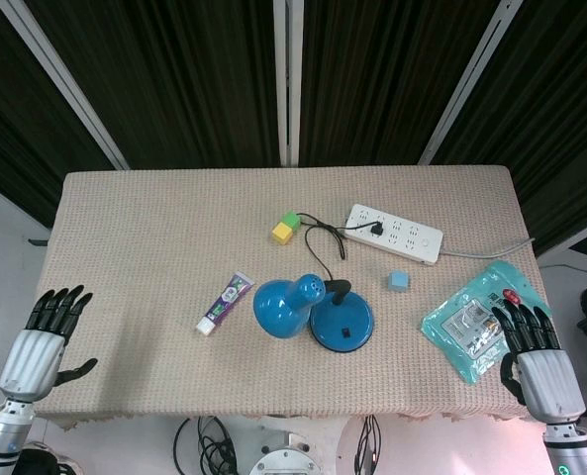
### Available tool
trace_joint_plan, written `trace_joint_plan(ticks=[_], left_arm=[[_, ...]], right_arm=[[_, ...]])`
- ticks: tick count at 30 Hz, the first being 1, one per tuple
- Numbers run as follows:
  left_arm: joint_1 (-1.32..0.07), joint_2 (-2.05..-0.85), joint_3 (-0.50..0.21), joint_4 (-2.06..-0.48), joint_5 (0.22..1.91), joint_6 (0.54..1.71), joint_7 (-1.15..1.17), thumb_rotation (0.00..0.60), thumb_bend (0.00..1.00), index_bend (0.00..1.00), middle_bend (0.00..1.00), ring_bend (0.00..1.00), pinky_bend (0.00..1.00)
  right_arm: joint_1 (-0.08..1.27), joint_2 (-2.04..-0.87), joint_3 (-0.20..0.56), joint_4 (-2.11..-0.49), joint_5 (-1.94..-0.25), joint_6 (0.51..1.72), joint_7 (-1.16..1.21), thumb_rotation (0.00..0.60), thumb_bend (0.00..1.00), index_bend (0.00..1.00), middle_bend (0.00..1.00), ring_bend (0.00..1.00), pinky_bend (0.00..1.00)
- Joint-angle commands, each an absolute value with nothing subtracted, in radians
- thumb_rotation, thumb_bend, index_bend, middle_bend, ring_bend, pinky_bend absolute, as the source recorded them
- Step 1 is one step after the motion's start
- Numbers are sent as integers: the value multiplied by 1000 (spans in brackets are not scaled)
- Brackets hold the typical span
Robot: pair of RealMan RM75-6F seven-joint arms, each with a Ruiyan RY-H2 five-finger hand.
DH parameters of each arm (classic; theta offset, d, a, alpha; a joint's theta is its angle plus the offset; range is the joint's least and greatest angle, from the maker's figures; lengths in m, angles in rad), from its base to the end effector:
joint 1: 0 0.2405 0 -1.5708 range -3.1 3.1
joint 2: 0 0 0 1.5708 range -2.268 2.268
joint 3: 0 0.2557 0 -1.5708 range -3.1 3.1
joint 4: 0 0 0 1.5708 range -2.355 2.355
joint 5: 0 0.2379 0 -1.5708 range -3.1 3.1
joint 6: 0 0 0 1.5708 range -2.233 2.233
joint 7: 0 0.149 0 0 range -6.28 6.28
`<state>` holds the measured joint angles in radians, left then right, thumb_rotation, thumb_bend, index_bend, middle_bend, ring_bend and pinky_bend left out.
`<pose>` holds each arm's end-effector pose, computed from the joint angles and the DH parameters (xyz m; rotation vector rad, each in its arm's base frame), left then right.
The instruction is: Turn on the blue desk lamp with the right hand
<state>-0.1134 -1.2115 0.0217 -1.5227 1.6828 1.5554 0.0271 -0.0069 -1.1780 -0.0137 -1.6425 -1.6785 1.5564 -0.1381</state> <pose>-0.3021 0.1781 0.1003 -1.5631 -0.7915 -1.0074 -0.2985 -0.1428 0.1037 1.4904 -0.8422 0.9101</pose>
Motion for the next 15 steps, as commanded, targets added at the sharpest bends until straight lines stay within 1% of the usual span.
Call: trace_joint_plan(ticks=[1, 3, 5, 6, 9, 12, 15], left_arm=[[-114, -1212, 22, -1524, 1686, 1557, 30, 600, 28, 36, 9, 0, 0], [-113, -1212, 24, -1527, 1688, 1559, 30, 600, 28, 35, 9, 0, 0], [-112, -1212, 25, -1527, 1689, 1559, 32, 600, 28, 35, 9, 0, 0], [-111, -1212, 25, -1527, 1689, 1559, 32, 600, 29, 35, 9, 0, 0], [-112, -1212, 26, -1527, 1691, 1559, 31, 600, 28, 36, 9, 0, 0], [-114, -1213, 27, -1526, 1692, 1557, 29, 600, 28, 35, 9, 0, 0], [-115, -1214, 28, -1521, 1688, 1551, 24, 600, 28, 36, 9, 0, 0]], right_arm=[[10, -1189, -23, -1647, -1689, 1527, -135, 600, 908, 0, 209, 195, 293], [22, -1197, -32, -1653, -1692, 1499, -126, 600, 856, 0, 450, 412, 506], [36, -1208, -43, -1656, -1700, 1469, -133, 600, 835, 0, 585, 540, 623], [43, -1216, -48, -1657, -1707, 1454, -144, 600, 833, 0, 634, 581, 661], [60, -1236, -58, -1666, -1717, 1419, -164, 600, 817, 0, 736, 662, 731], [84, -1255, -67, -1688, -1712, 1363, -194, 600, 806, 0, 812, 726, 791], [113, -1276, -67, -1714, -1680, 1288, -226, 600, 796, 0, 853, 755, 820]])
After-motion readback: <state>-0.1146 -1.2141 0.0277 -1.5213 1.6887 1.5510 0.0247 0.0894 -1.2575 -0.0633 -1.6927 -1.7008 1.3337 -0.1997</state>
